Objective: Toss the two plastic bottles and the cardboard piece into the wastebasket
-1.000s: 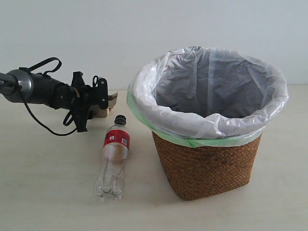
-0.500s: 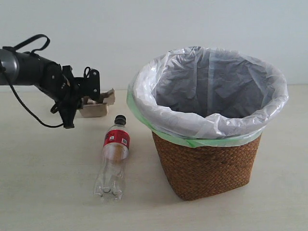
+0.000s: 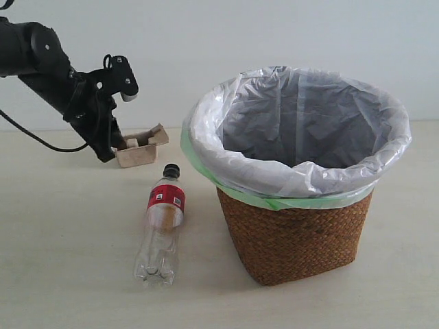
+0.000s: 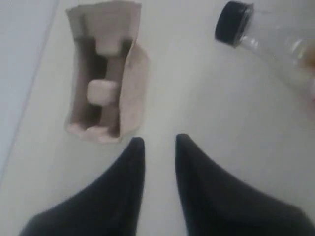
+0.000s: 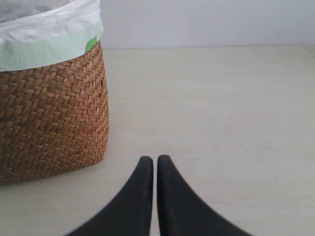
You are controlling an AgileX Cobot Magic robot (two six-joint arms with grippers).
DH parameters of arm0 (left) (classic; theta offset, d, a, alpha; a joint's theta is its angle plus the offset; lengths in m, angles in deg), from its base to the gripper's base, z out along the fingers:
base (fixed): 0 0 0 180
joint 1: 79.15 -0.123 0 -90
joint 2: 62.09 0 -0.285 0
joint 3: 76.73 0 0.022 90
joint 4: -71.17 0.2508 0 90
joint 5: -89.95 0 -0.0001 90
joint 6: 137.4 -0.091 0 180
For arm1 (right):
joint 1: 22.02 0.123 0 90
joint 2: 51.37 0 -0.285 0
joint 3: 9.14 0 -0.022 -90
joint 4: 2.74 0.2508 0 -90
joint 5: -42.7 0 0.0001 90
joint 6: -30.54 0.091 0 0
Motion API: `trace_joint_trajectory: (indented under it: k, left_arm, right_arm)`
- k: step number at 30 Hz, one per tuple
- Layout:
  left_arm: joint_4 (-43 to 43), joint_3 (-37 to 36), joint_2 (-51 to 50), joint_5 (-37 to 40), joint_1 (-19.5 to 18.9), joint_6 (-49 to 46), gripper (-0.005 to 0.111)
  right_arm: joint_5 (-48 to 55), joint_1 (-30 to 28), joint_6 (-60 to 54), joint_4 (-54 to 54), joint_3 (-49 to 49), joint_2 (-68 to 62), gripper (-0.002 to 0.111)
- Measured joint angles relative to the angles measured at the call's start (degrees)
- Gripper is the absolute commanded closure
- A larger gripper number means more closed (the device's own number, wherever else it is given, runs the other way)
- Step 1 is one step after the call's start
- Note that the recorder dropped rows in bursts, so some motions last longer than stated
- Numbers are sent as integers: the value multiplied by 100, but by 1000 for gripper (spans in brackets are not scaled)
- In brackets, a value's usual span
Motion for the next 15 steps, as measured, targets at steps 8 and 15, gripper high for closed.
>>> trace_joint_trajectory:
  k: [8,15]
  left_arm:
    - [-386,0,-383,-1226,0,-362,0]
    - [-123,0,-1026,-2258,0,-419,0]
  right_arm:
    - [0,0,0,0,0,0,108]
    - [0,0,0,0,0,0,108]
